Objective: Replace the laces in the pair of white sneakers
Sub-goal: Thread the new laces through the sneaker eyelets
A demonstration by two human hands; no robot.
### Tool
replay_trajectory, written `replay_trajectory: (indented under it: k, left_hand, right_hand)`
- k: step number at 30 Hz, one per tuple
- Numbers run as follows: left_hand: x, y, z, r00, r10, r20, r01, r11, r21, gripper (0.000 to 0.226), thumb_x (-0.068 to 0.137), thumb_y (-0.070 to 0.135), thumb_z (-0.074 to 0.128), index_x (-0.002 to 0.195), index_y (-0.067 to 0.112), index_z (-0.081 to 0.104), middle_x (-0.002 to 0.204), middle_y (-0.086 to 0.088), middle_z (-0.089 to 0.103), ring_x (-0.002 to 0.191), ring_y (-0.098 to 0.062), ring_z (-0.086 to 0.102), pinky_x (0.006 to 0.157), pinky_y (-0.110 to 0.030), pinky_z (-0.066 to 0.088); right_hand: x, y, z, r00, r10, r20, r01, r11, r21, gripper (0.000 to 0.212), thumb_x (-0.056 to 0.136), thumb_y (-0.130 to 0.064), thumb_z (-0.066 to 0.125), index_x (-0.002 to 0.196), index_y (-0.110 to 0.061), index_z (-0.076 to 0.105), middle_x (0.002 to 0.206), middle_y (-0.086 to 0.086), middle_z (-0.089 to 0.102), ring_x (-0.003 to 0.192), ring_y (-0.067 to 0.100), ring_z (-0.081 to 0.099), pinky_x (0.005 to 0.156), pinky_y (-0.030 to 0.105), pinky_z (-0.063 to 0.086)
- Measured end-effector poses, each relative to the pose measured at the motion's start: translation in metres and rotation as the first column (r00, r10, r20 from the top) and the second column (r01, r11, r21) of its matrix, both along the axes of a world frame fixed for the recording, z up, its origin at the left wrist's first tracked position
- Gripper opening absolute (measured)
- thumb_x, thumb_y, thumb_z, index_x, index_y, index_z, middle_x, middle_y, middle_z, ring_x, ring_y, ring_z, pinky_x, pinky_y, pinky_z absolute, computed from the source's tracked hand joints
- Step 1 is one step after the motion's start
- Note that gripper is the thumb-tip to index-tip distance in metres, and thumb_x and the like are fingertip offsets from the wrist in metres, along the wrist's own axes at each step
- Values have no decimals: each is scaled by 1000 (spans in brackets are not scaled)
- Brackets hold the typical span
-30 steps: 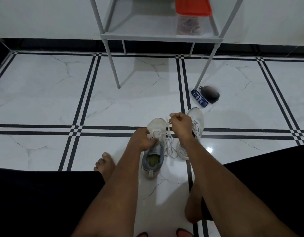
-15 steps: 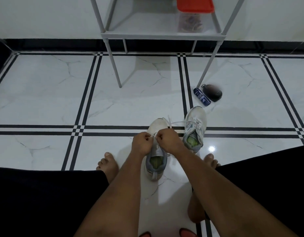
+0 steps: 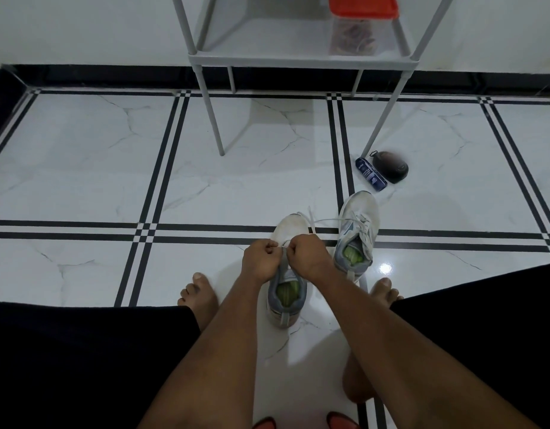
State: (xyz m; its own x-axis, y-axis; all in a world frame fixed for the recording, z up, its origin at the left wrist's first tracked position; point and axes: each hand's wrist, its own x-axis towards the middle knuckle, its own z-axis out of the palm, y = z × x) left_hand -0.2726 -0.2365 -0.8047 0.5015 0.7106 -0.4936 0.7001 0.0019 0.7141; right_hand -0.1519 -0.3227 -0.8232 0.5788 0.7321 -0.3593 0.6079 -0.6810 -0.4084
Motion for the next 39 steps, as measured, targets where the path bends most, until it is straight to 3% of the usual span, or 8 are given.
replay_trajectory:
  k: [4, 8, 16, 23, 27, 30, 34, 39]
  left_hand:
    - [0, 0, 2, 1000, 2, 13, -2, 999, -41, 26, 95, 30, 64, 115, 18, 75, 107, 2, 74, 101, -21, 69, 96, -40, 58]
    - [1, -1, 0, 999, -27, -23, 25, 996, -86, 32, 94, 36, 54, 69, 18, 66, 74, 0, 70, 77, -23, 67, 84, -49, 60]
    - [4, 7, 10, 996, 84, 1, -76, 906, -416, 34, 92, 11, 49, 110, 15, 77, 88, -11, 67, 79, -23, 61, 74, -38, 59]
    - [-1, 3, 2, 993, 112, 32, -96, 941, -323, 19, 95, 19, 52, 90, 31, 66, 81, -8, 73, 75, -28, 65, 73, -42, 57]
    - [-3, 18, -54, 997, 70, -15, -71, 973, -218, 14, 83, 33, 53, 85, 42, 64, 85, -4, 76, 88, -34, 74, 82, -56, 63]
    - [0, 12, -9, 999, 34, -6, -35, 991, -127, 15, 83, 28, 51, 90, 33, 63, 91, -2, 75, 89, -31, 73, 85, -52, 62]
    - [11, 36, 32, 993, 115, -20, -111, 985, 131, 18, 101, 18, 46, 108, 5, 57, 98, -11, 72, 90, -32, 69, 81, -41, 56]
    - [30, 72, 71, 661, 693, 289, -499, 693, -521, 27, 97, -5, 32, 79, 4, 49, 60, -2, 51, 56, -24, 56, 68, -33, 55]
  right_hand:
    - [-1, -2, 0, 1000, -11, -18, 11, 1000, -16, 31, 94, -22, 57, 64, -25, 50, 72, 0, 56, 79, 29, 63, 67, 31, 39]
    - [-3, -9, 3, 999, 39, -13, -38, 999, 33, 31, 96, -24, 56, 67, -29, 47, 75, -3, 53, 79, 28, 62, 67, 31, 34]
    - [-6, -8, 10, 998, 51, 45, -52, 998, 34, 19, 95, -23, 54, 77, -26, 58, 87, 2, 64, 85, 30, 66, 70, 33, 44]
    - [-11, -11, 5, 994, 87, 66, -93, 990, 103, 24, 100, -24, 49, 88, -19, 68, 95, 5, 63, 94, 31, 65, 79, 43, 53]
    - [-34, -20, 12, 956, -44, 291, -16, 980, 199, 34, 103, -39, 43, 121, -22, 66, 122, 5, 56, 115, 26, 48, 99, 47, 39]
    - [-51, -34, 12, 937, -220, 273, 142, 950, 279, 59, 97, -56, 48, 137, -13, 54, 133, 11, 49, 122, 30, 44, 102, 49, 39]
    - [-57, -48, 10, 958, -134, 254, 112, 989, 99, 64, 89, -57, 51, 128, -7, 54, 128, 15, 47, 115, 35, 49, 90, 48, 46]
    - [-54, -35, 17, 982, -145, 117, 143, 989, 22, 59, 93, -50, 54, 133, -6, 54, 133, 15, 49, 124, 34, 48, 95, 45, 48]
